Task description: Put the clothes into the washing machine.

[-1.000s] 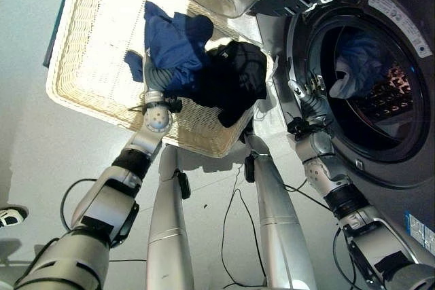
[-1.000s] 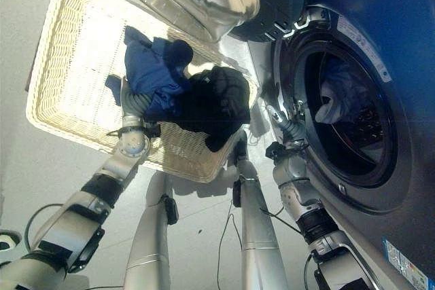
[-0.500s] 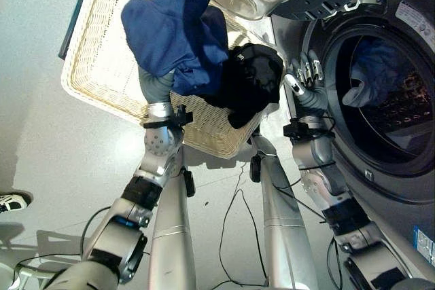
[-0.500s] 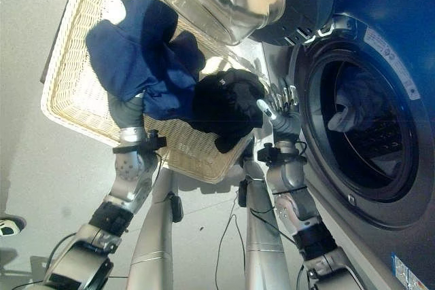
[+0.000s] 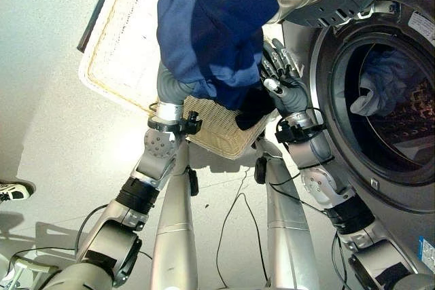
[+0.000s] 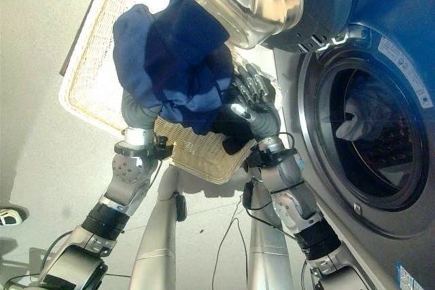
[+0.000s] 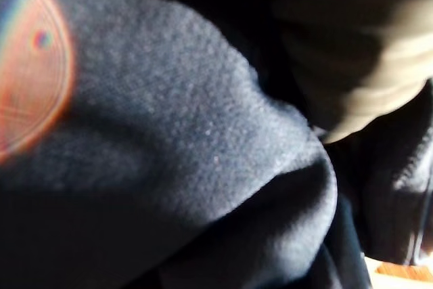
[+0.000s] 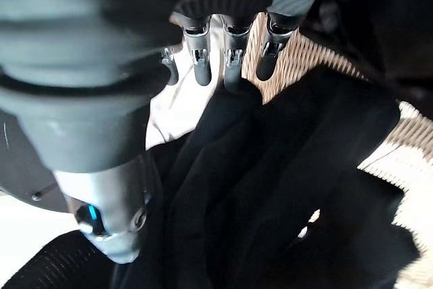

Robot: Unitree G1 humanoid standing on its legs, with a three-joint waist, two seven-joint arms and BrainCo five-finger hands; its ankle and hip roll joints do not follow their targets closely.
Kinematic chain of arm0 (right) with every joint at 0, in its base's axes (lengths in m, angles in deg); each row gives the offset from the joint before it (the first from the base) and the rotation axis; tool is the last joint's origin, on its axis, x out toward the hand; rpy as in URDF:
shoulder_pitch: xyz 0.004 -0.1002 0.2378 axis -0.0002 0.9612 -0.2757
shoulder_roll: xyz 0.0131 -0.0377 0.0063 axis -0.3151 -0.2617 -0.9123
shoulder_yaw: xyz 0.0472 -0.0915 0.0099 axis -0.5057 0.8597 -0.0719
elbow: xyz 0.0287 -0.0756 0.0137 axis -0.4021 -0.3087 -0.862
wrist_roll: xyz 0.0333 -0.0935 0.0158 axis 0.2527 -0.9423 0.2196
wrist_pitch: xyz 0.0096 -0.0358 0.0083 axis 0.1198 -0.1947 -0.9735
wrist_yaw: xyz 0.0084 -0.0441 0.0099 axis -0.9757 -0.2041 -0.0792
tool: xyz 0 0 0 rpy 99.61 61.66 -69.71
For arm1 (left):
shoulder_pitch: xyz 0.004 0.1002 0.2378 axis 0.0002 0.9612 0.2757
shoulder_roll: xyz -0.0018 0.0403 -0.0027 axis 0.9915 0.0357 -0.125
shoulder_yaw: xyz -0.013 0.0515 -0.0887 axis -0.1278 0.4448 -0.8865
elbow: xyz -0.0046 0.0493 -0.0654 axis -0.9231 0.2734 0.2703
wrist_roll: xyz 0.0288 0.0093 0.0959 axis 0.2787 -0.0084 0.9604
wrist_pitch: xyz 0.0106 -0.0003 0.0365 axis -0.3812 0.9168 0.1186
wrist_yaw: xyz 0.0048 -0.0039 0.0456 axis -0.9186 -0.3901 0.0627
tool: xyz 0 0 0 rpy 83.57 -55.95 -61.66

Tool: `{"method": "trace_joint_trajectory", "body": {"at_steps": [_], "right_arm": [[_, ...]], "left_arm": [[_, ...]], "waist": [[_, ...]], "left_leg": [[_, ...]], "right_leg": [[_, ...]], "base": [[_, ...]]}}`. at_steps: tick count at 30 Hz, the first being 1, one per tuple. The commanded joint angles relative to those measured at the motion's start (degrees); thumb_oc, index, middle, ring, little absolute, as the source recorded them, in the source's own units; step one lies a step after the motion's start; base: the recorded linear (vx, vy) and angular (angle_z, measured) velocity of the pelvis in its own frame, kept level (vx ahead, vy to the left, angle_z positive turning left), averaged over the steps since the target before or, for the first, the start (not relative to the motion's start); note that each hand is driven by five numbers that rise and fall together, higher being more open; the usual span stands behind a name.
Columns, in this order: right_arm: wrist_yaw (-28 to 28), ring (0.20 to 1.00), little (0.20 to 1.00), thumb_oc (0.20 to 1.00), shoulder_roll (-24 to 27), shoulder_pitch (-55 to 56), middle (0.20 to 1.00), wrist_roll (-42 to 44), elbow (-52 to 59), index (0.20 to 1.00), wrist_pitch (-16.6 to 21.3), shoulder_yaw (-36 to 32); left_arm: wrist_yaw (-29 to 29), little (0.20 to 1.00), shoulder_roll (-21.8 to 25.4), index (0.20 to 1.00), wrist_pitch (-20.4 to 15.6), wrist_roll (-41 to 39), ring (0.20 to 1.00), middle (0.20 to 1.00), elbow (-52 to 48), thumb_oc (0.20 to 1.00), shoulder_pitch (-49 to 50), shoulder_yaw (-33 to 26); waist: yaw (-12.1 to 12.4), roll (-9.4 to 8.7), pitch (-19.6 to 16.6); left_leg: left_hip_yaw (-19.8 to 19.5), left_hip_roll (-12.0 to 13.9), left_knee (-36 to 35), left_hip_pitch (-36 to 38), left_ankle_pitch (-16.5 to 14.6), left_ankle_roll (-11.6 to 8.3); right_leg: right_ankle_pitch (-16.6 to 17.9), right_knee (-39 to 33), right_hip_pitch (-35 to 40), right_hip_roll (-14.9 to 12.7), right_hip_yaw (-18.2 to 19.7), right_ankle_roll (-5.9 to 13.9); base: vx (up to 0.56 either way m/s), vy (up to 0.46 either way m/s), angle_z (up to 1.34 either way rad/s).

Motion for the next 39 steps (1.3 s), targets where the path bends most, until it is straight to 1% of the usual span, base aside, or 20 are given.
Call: {"method": "trace_joint_trajectory", "body": {"at_steps": [1, 5, 8, 12, 15, 16, 17, 18, 19, 21, 22, 23, 24, 26, 27, 31, 32, 35, 37, 39], "right_arm": [[0.41, 1.0, 1.0, 1.0, -1.03, -2.19, 1.0, 0.76, 4.83, 1.0, 0.42, 1.16], [0.24, 1.0, 1.0, 1.0, -1.49, -3.76, 1.0, 3.52, 4.08, 1.0, -0.06, 2.13], [1.27, 1.0, 1.0, 1.0, -1.81, -4.37, 1.0, 6.16, 3.61, 1.0, -0.73, 2.39], [3.78, 1.0, 1.0, 1.0, -1.73, -4.98, 1.0, 11.1, 2.93, 1.0, -3.23, 3.05], [7.02, 1.0, 1.0, 1.0, -1.72, -4.97, 1.0, 15.84, 2.53, 1.0, -6.02, 4.16], [7.36, 1.0, 1.0, 1.0, -1.68, -5.0, 1.0, 16.36, 2.46, 1.0, -6.25, 4.25], [8.85, 1.0, 1.0, 1.0, -1.44, -5.08, 1.0, 18.07, 2.25, 1.0, -6.85, 4.48], [9.54, 1.0, 1.0, 1.0, -1.33, -5.08, 1.0, 19.01, 2.18, 1.0, -7.23, 4.53], [11.05, 1.0, 1.0, 1.0, -1.0, -5.08, 1.0, 21.45, 2.4, 1.0, -8.02, 4.71], [13.39, 1.0, 1.0, 1.0, -0.38, -5.33, 1.0, 24.6, 2.24, 1.0, -9.12, 4.79], [14.04, 1.0, 1.0, 1.0, -0.05, -5.34, 1.0, 25.64, 2.53, 1.0, -9.42, 4.87], [14.04, 1.0, 1.0, 1.0, -0.05, -5.34, 1.0, 25.64, 2.53, 1.0, -9.42, 4.87], [14.95, 1.0, 1.0, 1.0, 0.66, -5.48, 1.0, 27.04, 2.81, 1.0, -9.53, 4.96], [16.32, 1.0, 1.0, 1.0, 1.67, -5.42, 1.0, 27.97, 3.18, 1.0, -9.06, 4.95], [16.43, 1.0, 1.0, 1.0, 1.75, -5.43, 1.0, 28.04, 3.17, 1.0, -9.02, 4.95], [18.69, 1.0, 1.0, 1.0, 2.22, -5.02, 1.0, 28.53, 3.46, 1.0, -8.46, 4.81], [19.12, 1.0, 1.0, 1.0, 2.4, -4.93, 1.0, 28.44, 3.71, 1.0, -8.19, 4.89], [19.21, 1.0, 1.0, 1.0, 2.98, -5.11, 1.0, 28.85, 4.39, 1.0, -7.67, 5.2], [19.49, 1.0, 1.0, 1.0, 3.81, -5.27, 1.0, 29.24, 4.69, 1.0, -7.08, 5.26], [19.59, 1.0, 1.0, 1.0, 3.92, -5.27, 1.0, 29.31, 4.69, 1.0, -7.01, 5.23]], "left_arm": [[-4.82, 0.2, -1.14, 0.2, 0.21, -2.7, 0.2, 0.2, -6.52, 0.2, -3.44, 1.62], [-7.39, 0.2, -2.05, 0.2, 2.67, -4.05, 0.2, 0.2, -7.23, 0.2, -3.64, 3.33], [-7.53, 0.2, -1.97, 0.2, 4.38, -3.77, 0.2, 0.2, -7.53, 0.2, -4.22, 4.7], [-7.15, 0.2, -1.53, 0.2, 4.09, -2.8, 0.2, 0.2, -7.37, 0.2, -4.36, 5.51], [-2.61, 0.2, -0.81, 0.2, 3.86, 3.43, 0.2, 0.2, -7.76, 0.2, -4.62, 6.4], [-1.7, 0.2, -0.69, 0.2, 3.89, 4.55, 0.2, 0.2, -7.7, 0.2, -4.68, 6.45], [1.98, 0.2, 0.0, 0.2, 3.97, 9.18, 0.2, 0.2, -7.29, 0.2, -4.96, 6.5], [3.88, 0.2, 0.35, 0.2, 4.12, 11.78, 0.2, 0.2, -7.04, 0.2, -5.13, 6.54], [9.38, 0.2, 2.09, 0.2, 4.76, 17.3, 0.2, 0.2, -6.28, 0.2, -5.77, 6.55], [15.82, 0.2, 4.2, 0.2, 6.42, 25.11, 0.2, 0.2, -5.17, 0.2, -6.52, 6.22], [17.44, 0.2, 5.22, 0.2, 7.22, 26.73, 0.2, 0.2, -4.89, 0.2, -6.77, 6.28], [17.44, 0.2, 5.22, 0.2, 7.22, 26.73, 0.2, 0.2, -4.89, 0.2, -6.77, 6.28], [20.06, 0.2, 6.36, 0.2, 8.27, 30.01, 0.2, 0.2, -4.52, 0.2, -6.84, 6.06], [20.97, 0.2, 8.43, 0.2, 9.96, 31.11, 0.2, 0.2, -3.76, 0.2, -7.2, 6.27], [21.13, 0.2, 8.46, 0.2, 10.0, 31.36, 0.2, 0.2, -3.73, 0.2, -7.18, 6.27], [22.94, 0.2, 10.07, 0.2, 13.47, 37.04, 0.2, 0.2, -3.14, 0.2, -7.63, 7.13], [23.33, 0.2, 11.13, 0.2, 16.05, 40.79, 0.2, 0.2, -2.84, 0.2, -8.33, 8.06], [23.75, 0.2, 12.9, 0.2, 18.98, 44.16, 0.2, 0.2, -2.77, 0.2, -9.37, 9.46], [23.81, 0.2, 14.15, 0.2, 20.38, 44.84, 0.2, 0.2, -2.23, 0.2, -10.32, 10.43], [23.88, 0.2, 14.23, 0.2, 20.38, 44.95, 0.2, 0.2, -2.14, 0.2, -10.36, 10.53]], "waist": [[-0.15, 1.58, -0.48], [0.11, 1.78, -0.48], [0.1, 1.74, -0.48], [0.23, 1.73, -0.48], [0.52, 1.76, -0.48], [0.55, 1.76, -0.48], [0.64, 1.77, -0.48], [0.66, 1.77, -0.48], [0.79, 1.75, -0.48], [1.06, 1.75, -0.48], [1.15, 1.74, -0.48], [1.15, 1.74, -0.48], [1.31, 1.74, -0.48], [1.43, 1.77, -0.48], [1.43, 1.77, -0.48], [1.32, 1.81, -0.48], [1.26, 1.83, -0.48], [1.12, 1.88, -0.48], [0.94, 1.99, -0.48], [0.93, 2.0, -0.48]], "left_leg": [[-0.44, -4.17, 6.43, -1.0, -5.18, 0.42], [-0.35, -4.33, 6.29, -1.05, -5.13, 0.57], [-0.33, -4.41, 6.48, -1.3, -5.03, 0.57], [-0.24, -4.48, 6.5, -1.32, -5.06, 0.64], [-0.33, -4.61, 6.42, -1.35, -4.99, 0.7], [-0.37, -4.63, 6.44, -1.37, -4.99, 0.69], [-0.47, -4.63, 6.57, -1.49, -5.0, 0.66], [-0.48, -4.61, 6.58, -1.5, -4.99, 0.65], [-0.63, -4.64, 6.71, -1.56, -4.96, 0.62], [-0.86, -4.58, 6.8, -1.69, -4.89, 0.49], [-0.97, -4.57, 6.94, -1.82, -4.86, 0.46], [-0.97, -4.57, 6.94, -1.82, -4.86, 0.46], [-1.05, -4.46, 6.92, -1.91, -4.83, 0.36], [-1.11, -4.36, 6.97, -1.97, -4.84, 0.26], [-1.11, -4.36, 6.98, -1.99, -4.85, 0.24], [-1.04, -4.17, 7.08, -2.12, -4.85, 0.1], [-0.97, -4.05, 7.3, -2.3, -4.85, 0.03], [-0.86, -3.97, 7.56, -2.51, -4.84, 0.01], [-0.64, -3.7, 7.46, -2.41, -4.81, -0.05], [-0.63, -3.69, 7.5, -2.45, -4.82, -0.07]], "right_leg": [[14.21, -17.79, 6.07, 2.49, -4.81, 4.89], [14.32, -17.94, 6.0, 2.45, -4.97, 4.89], [14.61, -18.05, 5.8, 2.37, -5.07, 4.92], [14.74, -18.19, 5.76, 2.33, -5.26, 4.9], [14.83, -18.32, 5.78, 2.13, -5.61, 4.89], [14.84, -18.31, 5.78, 2.11, -5.65, 4.9], [14.81, -18.18, 5.67, 2.05, -5.73, 4.9], [14.78, -18.14, 5.65, 2.04, -5.77, 4.89], [14.8, -18.04, 5.61, 1.95, -5.95, 4.89], [14.65, -17.93, 5.64, 1.8, -6.19, 4.92], [14.67, -17.9, 5.6, 1.69, -6.26, 4.93], [14.67, -17.9, 5.6, 1.69, -6.26, 4.93], [14.59, -17.87, 5.58, 1.59, -6.42, 4.99], [14.6, -17.81, 5.52, 1.45, -6.59, 5.1], [14.6, -17.81, 5.5, 1.46, -6.59, 5.11], [14.67, -17.68, 5.26, 1.37, -6.71, 5.24], [14.61, -17.51, 5.1, 1.32, -6.7, 5.27], [14.67, -17.45, 4.91, 1.33, -6.6, 5.33], [14.67, -17.47, 4.86, 1.28, -6.51, 5.44], [14.66, -17.44, 4.82, 1.27, -6.5, 5.45]], "base": [[0.0, 0.0, 0.0], [0.0, 0.0, 0.0], [0.0, 0.0, 0.0], [0.0, 0.0, 0.0], [0.0, 0.0, 0.0], [0.0, 0.0, 0.0], [0.0, 0.0, 0.0], [0.0, 0.0, 0.0], [0.01, -0.019, 0.06], [0.01, -0.022, 0.09], [0.0, -0.013, 0.05], [0.0, -0.02, 0.04], [0.0, 0.0, 0.0], [0.0, 0.0, 0.0], [0.0, 0.0, 0.0], [0.0, 0.0, 0.0], [0.0, 0.0, 0.0], [0.0, 0.0, 0.0], [0.0, 0.0, 0.0], [0.0, 0.0, 0.0]]}}
